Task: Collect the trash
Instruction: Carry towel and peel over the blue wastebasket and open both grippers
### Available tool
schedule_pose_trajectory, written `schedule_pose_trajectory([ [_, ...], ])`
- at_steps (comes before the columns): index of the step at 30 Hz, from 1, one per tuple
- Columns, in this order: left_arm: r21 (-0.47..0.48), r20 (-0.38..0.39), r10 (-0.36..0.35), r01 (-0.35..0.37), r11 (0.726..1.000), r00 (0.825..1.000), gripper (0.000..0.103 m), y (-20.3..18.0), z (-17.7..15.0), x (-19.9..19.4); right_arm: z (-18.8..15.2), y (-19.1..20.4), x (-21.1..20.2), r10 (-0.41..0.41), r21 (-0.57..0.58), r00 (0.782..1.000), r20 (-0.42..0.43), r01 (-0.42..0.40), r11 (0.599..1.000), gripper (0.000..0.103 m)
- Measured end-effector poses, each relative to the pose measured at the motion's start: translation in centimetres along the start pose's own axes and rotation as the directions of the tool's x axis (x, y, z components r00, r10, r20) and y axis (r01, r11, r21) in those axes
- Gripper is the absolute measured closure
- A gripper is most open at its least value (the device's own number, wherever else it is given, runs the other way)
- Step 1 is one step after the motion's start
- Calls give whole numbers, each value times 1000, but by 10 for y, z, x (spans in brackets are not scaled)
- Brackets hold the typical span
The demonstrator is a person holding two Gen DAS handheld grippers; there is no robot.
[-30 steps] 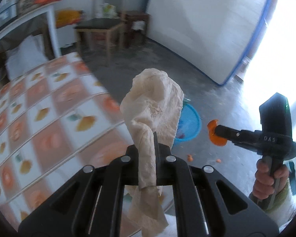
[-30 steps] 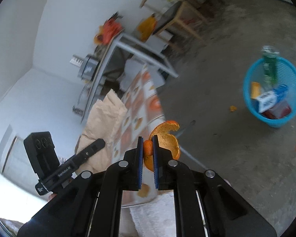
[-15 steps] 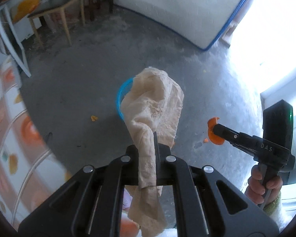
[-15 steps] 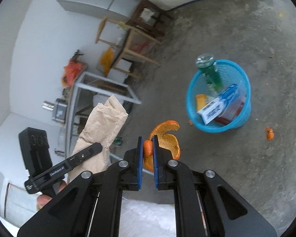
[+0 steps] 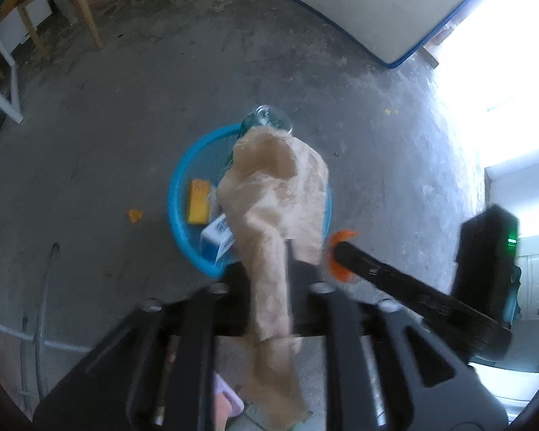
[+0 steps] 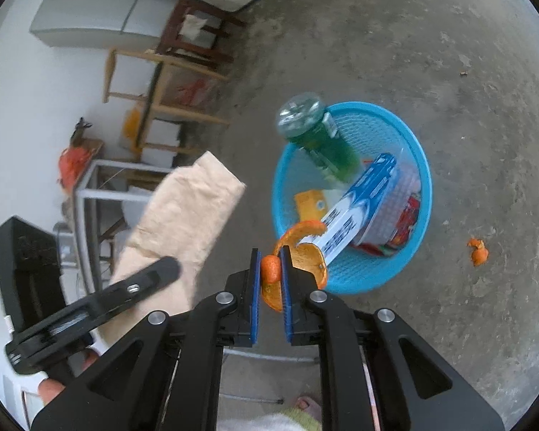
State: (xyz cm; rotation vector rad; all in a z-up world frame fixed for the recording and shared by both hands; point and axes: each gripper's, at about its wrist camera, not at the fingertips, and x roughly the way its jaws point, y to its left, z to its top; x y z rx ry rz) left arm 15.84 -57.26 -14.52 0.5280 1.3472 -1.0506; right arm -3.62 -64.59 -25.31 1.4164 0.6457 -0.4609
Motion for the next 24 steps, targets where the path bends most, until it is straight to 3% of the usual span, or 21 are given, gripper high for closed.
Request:
schedule_pose_trajectory([
  [1, -5, 12, 0, 0, 1000, 1000, 55, -1, 2, 3, 4, -6, 9, -26, 5, 1000, -5, 26, 1000, 79],
  [2, -13, 20, -7, 7, 1000, 1000, 50, -1, 5, 6, 7, -13, 17, -67, 13, 998, -10, 67, 998, 75],
  [6, -88, 25, -54, 56, 995, 998, 50, 10, 4, 5, 8, -29, 30, -173, 6, 985, -10, 173, 985, 72],
  [15, -60, 142, -74, 83, 995, 987, 50, 18, -16, -63, -11, -30, -9, -178, -40, 981, 74, 181, 983, 72],
  [20, 23, 246, -66, 62, 998, 967, 45, 8, -57, -134, -26, -12, -37, -195, -136, 974, 116, 210, 968, 72],
  [24, 64, 355, -35, 13, 998, 934, 36, 6, -106, -186, -46, 19, -59, -204, -249, 969, 141, 234, 940, 72],
])
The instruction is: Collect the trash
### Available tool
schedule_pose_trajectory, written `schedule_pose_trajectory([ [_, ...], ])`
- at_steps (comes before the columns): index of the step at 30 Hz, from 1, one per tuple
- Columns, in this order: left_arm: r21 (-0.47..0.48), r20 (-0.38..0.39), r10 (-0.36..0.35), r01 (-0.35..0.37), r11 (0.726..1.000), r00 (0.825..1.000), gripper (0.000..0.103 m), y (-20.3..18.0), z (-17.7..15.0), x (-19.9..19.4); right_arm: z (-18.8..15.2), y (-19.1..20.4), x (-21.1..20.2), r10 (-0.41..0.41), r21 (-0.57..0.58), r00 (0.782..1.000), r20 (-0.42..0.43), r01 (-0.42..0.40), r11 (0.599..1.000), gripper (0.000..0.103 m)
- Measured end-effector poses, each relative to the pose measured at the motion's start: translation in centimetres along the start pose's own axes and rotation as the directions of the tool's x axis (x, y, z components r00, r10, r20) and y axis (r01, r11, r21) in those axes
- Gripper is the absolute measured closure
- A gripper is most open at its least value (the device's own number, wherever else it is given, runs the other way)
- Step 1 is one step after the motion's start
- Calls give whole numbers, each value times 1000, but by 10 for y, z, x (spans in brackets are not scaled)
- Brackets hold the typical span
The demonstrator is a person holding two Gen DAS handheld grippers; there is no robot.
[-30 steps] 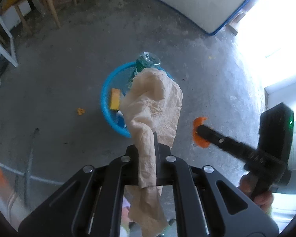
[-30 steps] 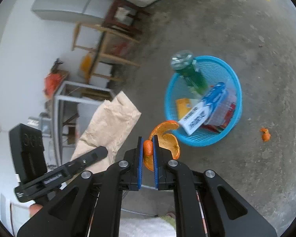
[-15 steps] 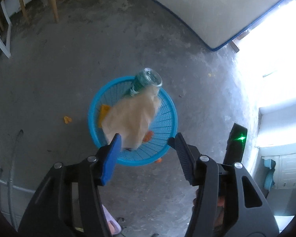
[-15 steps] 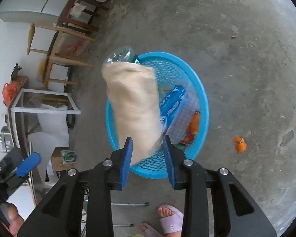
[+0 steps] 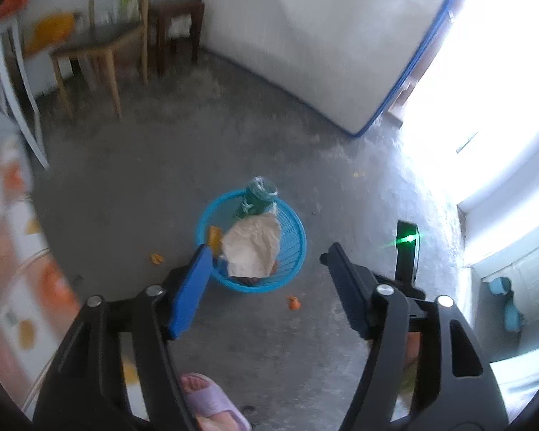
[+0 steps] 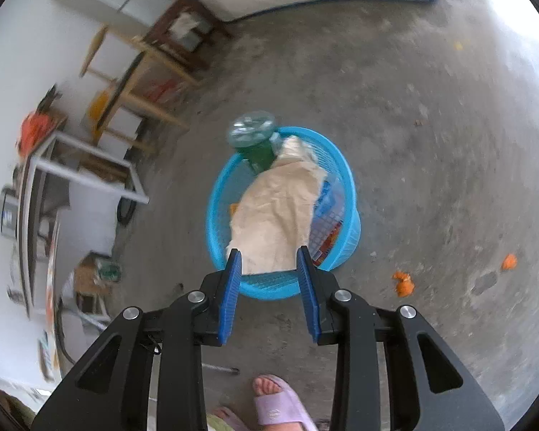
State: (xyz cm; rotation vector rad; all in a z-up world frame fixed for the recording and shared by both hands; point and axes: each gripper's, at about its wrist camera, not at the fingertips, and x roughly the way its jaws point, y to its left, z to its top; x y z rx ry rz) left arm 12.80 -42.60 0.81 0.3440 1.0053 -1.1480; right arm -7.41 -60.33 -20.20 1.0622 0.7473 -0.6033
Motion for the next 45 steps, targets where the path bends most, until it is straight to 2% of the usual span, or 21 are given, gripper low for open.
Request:
schedule_pose_trajectory([
  [3, 9, 71, 57, -58, 998, 996, 29, 3, -36, -50, -16, 37, -31, 2, -141, 1000, 16, 0, 990, 70],
  [5, -9, 108, 101, -101, 995, 989, 23, 8, -60, -82, -28, 60, -54, 19, -222, 999, 35, -10, 975, 59],
  [6, -25, 123, 124, -122, 992, 985, 22, 12, -71, -95, -36, 74, -68, 23, -272, 998, 56, -7, 962, 49],
  [7, -51, 143, 159, -154, 987, 977, 20, 18, -85, -110, -44, 85, -78, 24, -308, 997, 72, 0, 951, 40],
  [10, -134, 191, 256, -233, 963, 948, 17, 30, -123, -146, -73, 125, -117, 36, -442, 992, 119, 20, 897, 26],
  [14, -273, 221, 370, -307, 912, 903, 13, 43, -174, -188, -113, 170, -162, 82, -575, 982, 171, 31, 817, 13],
  [16, -330, 226, 405, -321, 888, 886, 12, 46, -197, -207, -133, 188, -181, 99, -623, 974, 204, 51, 781, 8],
  [21, -427, 273, 481, -343, 836, 833, 9, 42, -238, -244, -179, 227, -219, 154, -705, 959, 239, 62, 707, 7],
  [23, -468, 274, 518, -358, 808, 810, 9, 39, -251, -257, -193, 237, -229, 164, -718, 956, 243, 63, 693, 7],
  [25, -519, 277, 565, -374, 769, 777, 9, 34, -262, -266, -205, 245, -237, 177, -728, 953, 245, 60, 683, 7],
  [27, -539, 262, 599, -400, 741, 757, 9, 29, -272, -271, -219, 253, -246, 173, -735, 951, 256, 75, 674, 7],
  [31, -537, 222, 638, -454, 711, 737, 9, 21, -279, -273, -239, 261, -252, 180, -752, 946, 269, 90, 653, 7],
  [36, -545, 182, 697, -519, 659, 694, 9, 10, -287, -270, -257, 268, -259, 174, -777, 940, 295, 130, 616, 7],
  [38, -529, 164, 707, -544, 651, 688, 9, 6, -288, -267, -261, 269, -260, 163, -778, 936, 313, 155, 609, 7],
  [41, -515, 133, 712, -565, 644, 690, 9, 4, -290, -259, -265, 269, -258, 137, -764, 935, 326, 175, 620, 7],
  [45, -503, 90, 701, -575, 645, 708, 9, 3, -294, -245, -266, 262, -247, 70, -741, 946, 317, 201, 640, 7],
])
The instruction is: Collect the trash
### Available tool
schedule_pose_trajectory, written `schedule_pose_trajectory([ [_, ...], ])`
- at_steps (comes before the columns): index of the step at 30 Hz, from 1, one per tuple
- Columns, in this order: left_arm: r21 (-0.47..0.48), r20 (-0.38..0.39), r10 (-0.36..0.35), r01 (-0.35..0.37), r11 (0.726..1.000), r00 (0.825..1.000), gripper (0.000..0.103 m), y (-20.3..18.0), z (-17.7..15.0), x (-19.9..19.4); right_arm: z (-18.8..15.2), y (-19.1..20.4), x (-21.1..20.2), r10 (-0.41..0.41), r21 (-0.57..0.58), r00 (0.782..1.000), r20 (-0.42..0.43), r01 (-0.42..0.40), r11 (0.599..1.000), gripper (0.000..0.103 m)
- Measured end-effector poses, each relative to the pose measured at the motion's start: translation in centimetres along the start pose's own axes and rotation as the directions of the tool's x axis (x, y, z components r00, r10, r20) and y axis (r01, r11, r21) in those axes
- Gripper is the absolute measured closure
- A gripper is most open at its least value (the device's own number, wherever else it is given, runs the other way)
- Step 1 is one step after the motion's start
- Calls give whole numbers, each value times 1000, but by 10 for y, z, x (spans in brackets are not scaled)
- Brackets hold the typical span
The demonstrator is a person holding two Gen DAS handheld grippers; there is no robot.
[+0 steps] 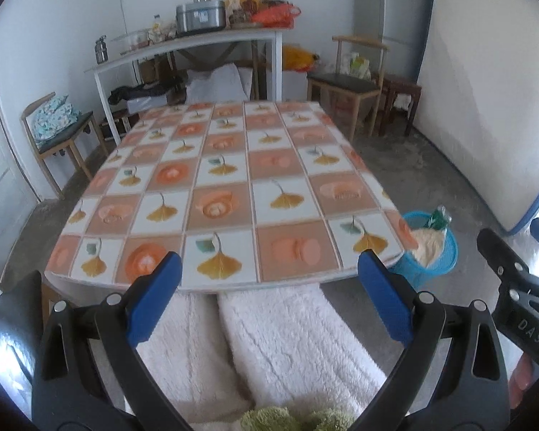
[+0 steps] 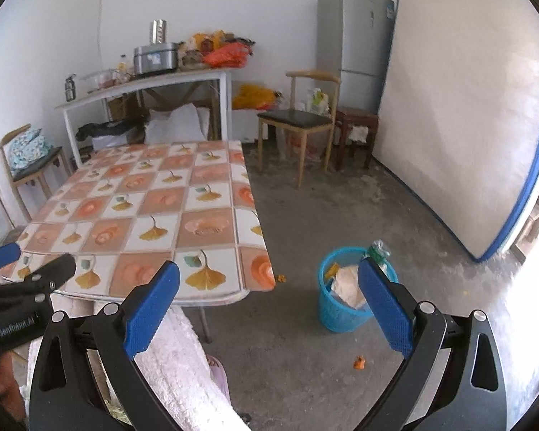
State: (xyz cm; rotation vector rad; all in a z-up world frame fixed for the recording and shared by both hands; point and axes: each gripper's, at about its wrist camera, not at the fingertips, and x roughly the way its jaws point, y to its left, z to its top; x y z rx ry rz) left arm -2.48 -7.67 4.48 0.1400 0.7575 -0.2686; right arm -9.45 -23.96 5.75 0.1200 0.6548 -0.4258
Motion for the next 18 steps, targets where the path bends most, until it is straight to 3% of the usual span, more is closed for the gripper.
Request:
schedule_pose_trajectory([
  [6, 16, -39, 1, 0, 1000, 999, 9, -5, -9, 10, -16, 0, 14, -40, -16, 997, -70, 39, 999, 7],
  [18, -2, -55, -7, 7, 1000, 998, 9, -7, -9, 18, -22, -5, 21, -56, -8, 994, -94, 55, 998, 7],
])
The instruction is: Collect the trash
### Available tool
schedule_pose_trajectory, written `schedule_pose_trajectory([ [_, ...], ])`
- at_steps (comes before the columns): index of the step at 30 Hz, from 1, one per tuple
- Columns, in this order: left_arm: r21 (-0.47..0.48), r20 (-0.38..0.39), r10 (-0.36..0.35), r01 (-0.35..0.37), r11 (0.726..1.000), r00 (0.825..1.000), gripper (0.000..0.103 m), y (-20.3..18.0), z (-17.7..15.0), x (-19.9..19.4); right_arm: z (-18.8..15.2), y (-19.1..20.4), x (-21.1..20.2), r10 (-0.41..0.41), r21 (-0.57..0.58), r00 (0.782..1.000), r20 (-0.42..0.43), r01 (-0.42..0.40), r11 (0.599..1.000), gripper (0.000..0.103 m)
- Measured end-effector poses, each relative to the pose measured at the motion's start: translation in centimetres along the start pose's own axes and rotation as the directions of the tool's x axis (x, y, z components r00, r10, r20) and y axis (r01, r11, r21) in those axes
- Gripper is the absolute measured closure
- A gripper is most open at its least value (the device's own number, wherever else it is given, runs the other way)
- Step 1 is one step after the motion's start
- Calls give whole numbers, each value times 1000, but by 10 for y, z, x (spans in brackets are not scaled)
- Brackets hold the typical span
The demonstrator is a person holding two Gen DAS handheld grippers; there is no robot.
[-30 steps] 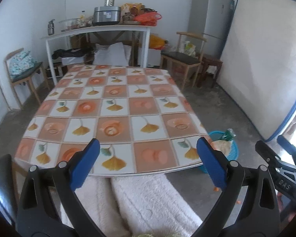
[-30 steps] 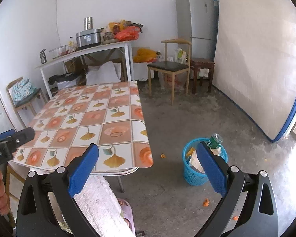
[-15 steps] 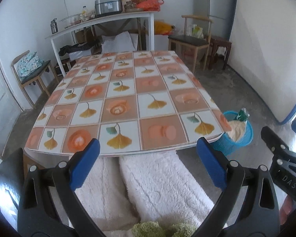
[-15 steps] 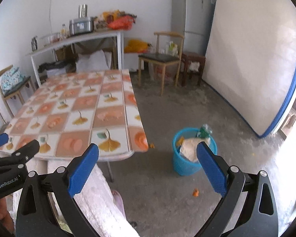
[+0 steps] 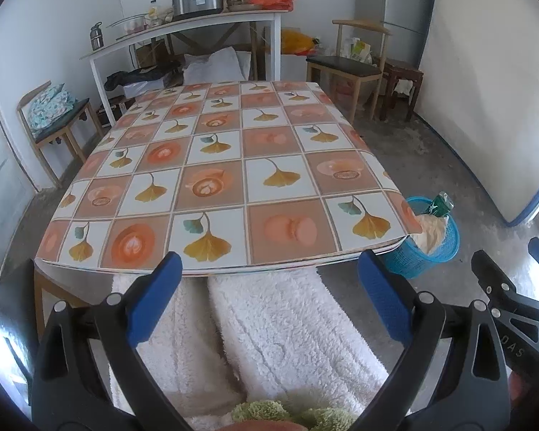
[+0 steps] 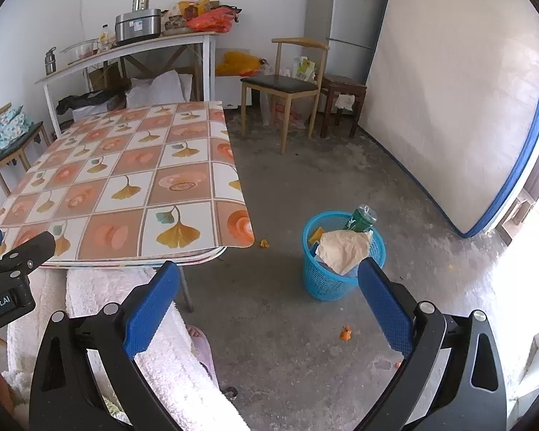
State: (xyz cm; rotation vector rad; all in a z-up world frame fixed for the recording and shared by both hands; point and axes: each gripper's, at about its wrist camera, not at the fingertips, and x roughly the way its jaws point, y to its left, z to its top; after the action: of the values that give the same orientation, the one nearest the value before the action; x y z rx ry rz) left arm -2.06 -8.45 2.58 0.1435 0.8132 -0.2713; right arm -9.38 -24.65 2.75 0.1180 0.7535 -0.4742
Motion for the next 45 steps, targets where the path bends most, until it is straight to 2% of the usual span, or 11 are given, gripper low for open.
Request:
schedule_pose_trajectory([
  [45, 24, 16, 7, -7, 1000, 1000, 9, -6, 0, -5, 5, -8, 0, -15, 18, 1000, 9, 15, 1000, 7],
])
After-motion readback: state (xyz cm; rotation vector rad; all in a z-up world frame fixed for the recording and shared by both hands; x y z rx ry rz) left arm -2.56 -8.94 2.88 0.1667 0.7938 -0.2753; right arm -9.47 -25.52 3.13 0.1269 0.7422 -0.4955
